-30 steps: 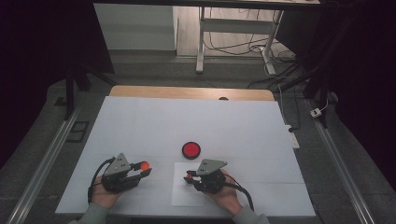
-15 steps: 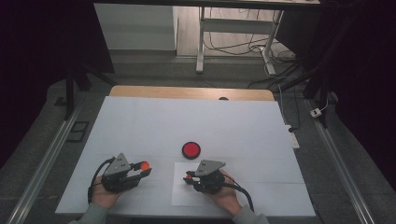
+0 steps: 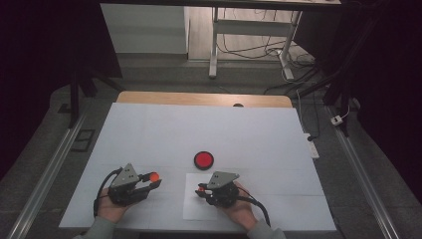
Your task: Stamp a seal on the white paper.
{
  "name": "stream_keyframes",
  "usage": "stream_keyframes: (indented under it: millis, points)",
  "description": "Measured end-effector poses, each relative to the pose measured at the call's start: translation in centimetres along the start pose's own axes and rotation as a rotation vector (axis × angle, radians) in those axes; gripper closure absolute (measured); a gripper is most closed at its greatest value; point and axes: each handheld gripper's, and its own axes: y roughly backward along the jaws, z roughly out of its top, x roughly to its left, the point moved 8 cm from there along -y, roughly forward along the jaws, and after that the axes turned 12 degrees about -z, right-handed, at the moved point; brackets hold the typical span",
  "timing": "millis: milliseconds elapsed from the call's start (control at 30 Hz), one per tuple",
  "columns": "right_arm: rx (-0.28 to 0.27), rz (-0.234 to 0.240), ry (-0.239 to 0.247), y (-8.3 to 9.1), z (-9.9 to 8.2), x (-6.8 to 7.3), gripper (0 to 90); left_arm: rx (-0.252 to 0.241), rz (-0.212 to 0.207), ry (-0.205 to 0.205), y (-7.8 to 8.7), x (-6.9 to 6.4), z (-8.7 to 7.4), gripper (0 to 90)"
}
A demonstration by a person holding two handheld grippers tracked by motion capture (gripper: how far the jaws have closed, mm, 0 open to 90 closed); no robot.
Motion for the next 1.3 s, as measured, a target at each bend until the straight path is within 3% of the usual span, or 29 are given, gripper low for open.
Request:
stream_keyframes:
  millis: [1300]
  points:
    - [-0.034, 0.001, -0.019, -0.02, -0.30, 0.08, 74.1, -0.003, 0.001, -0.003, 0.08, -0.07, 0.07, 64.8]
